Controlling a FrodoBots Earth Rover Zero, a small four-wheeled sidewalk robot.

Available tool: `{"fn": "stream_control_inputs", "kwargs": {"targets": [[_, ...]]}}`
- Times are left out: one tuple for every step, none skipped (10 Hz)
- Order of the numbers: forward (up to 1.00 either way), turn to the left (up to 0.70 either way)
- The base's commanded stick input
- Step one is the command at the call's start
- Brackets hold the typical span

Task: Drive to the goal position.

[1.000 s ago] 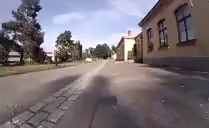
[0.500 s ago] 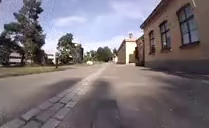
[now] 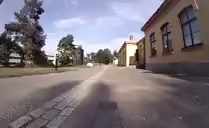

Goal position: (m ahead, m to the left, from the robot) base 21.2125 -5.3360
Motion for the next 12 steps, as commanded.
{"fn": "stream_control_inputs", "kwargs": {"targets": [[0.45, -0.24], [0.45, -0.27], [0.45, -0.27], [0.45, -0.27], [0.45, -0.27], [0.45, -0.27], [0.45, -0.16], [0.45, 0.0], [0.45, 0.0], [0.45, 0.0], [0.45, 0.0], [0.45, 0.0]]}}
